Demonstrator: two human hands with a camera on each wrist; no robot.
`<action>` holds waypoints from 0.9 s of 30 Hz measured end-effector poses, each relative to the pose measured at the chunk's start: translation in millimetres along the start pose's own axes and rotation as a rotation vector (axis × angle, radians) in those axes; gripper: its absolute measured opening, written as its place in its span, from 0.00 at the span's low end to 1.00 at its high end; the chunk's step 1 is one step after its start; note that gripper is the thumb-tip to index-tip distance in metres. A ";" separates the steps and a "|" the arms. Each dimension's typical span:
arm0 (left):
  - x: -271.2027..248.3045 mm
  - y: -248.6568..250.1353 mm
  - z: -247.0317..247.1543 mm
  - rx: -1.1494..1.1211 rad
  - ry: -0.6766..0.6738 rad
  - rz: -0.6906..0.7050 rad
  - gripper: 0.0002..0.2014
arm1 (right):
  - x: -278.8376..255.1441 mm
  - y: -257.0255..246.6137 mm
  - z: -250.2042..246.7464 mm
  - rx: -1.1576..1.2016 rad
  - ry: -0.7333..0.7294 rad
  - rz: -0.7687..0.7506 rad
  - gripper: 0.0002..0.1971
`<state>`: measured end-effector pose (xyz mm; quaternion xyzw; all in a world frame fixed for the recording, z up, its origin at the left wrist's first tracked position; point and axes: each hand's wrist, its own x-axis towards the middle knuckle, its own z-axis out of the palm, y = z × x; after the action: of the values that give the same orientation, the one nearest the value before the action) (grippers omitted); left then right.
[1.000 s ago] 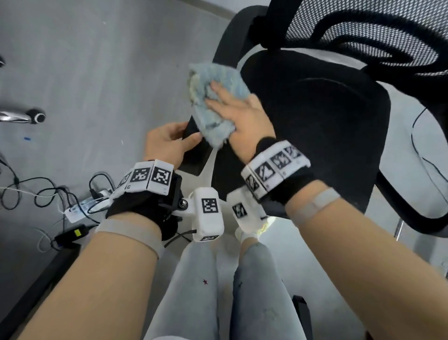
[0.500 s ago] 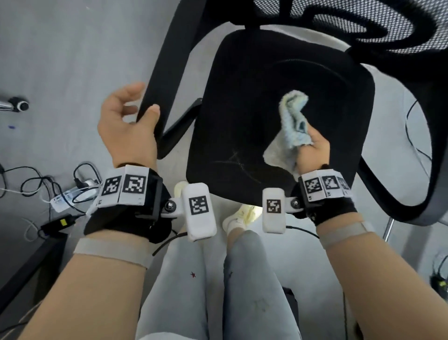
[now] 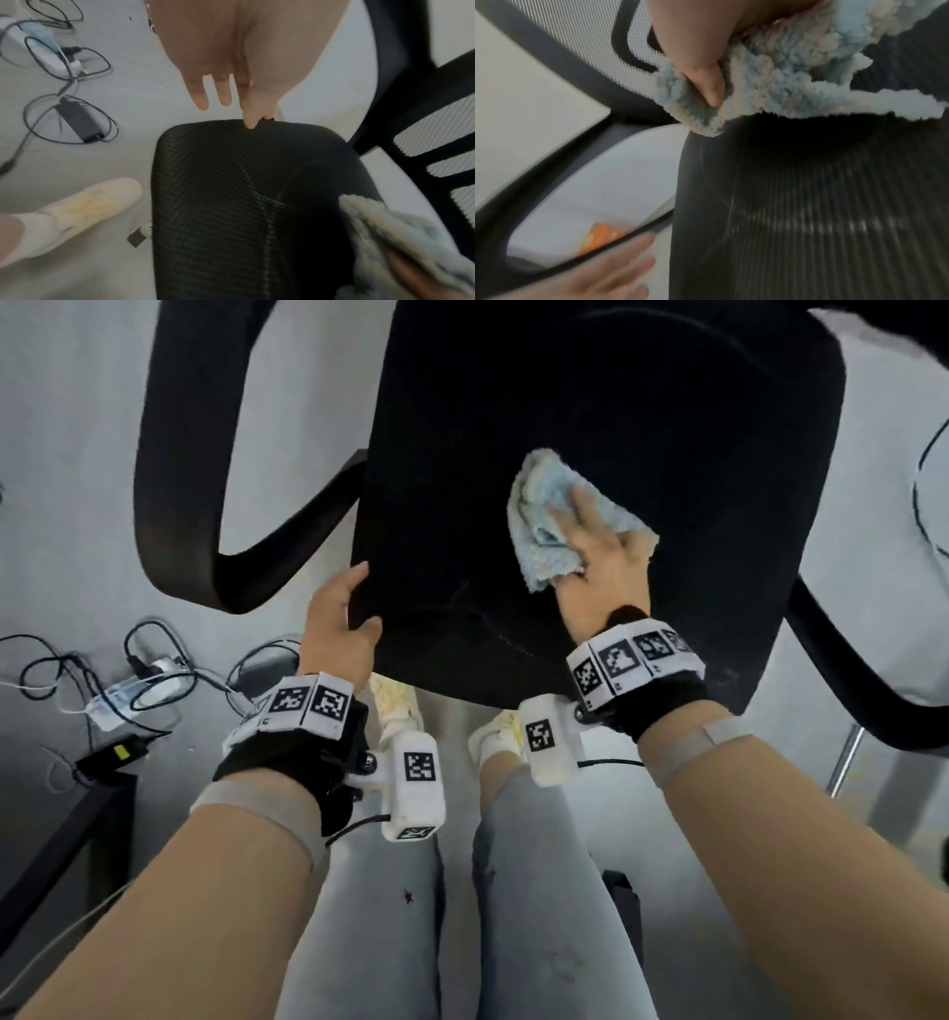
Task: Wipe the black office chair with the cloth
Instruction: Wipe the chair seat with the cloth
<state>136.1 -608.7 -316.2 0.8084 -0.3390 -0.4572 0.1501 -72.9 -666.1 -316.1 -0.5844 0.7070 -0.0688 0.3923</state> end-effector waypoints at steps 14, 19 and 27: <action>34.9 -18.7 -5.0 -0.067 -0.511 -0.201 0.46 | 13.2 28.5 48.3 -0.508 -0.123 -0.147 0.36; 32.4 -13.1 -5.5 -0.048 -0.516 -0.199 0.44 | -3.6 -11.5 67.7 -0.476 -0.249 -0.178 0.36; 29.2 -9.4 -0.7 0.004 -0.502 -0.143 0.49 | 30.0 15.3 35.1 -0.467 -0.109 -0.096 0.33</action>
<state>150.8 -622.0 -339.6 0.6917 -0.3087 -0.6523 0.0270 -62.7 -675.1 -362.8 -0.6949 0.6530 0.1098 0.2804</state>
